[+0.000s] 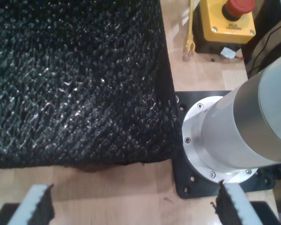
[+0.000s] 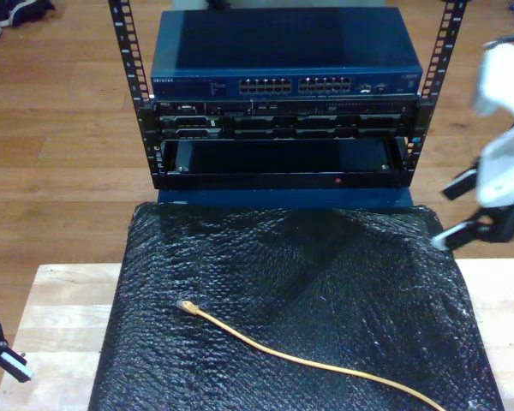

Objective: Grab the cable and plug it in

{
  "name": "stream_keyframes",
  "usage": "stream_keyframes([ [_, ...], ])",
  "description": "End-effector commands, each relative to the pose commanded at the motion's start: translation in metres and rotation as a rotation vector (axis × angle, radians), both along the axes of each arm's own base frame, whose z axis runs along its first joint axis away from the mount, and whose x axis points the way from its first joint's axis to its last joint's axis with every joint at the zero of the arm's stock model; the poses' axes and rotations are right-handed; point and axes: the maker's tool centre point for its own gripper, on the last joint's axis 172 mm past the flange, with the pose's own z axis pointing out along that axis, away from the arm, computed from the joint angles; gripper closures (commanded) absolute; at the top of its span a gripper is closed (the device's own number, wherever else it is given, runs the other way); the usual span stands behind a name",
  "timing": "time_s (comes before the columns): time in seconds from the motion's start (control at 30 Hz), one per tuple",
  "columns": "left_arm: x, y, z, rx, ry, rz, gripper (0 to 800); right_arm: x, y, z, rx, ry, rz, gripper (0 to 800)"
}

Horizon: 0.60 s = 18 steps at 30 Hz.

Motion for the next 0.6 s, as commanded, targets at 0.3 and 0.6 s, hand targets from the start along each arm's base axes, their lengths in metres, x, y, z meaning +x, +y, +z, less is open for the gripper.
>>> stream_keyframes([
  [0.3,0.005,-0.007,-0.001,-0.028,-0.002,0.023,0,0.009,0.067,-0.045,-0.116,0.095,0.087,20],
  [0.6,0.011,-0.001,-0.02,-0.007,0.033,0.081,0,0.026,0.119,-0.074,-0.284,0.152,0.104,16],
])
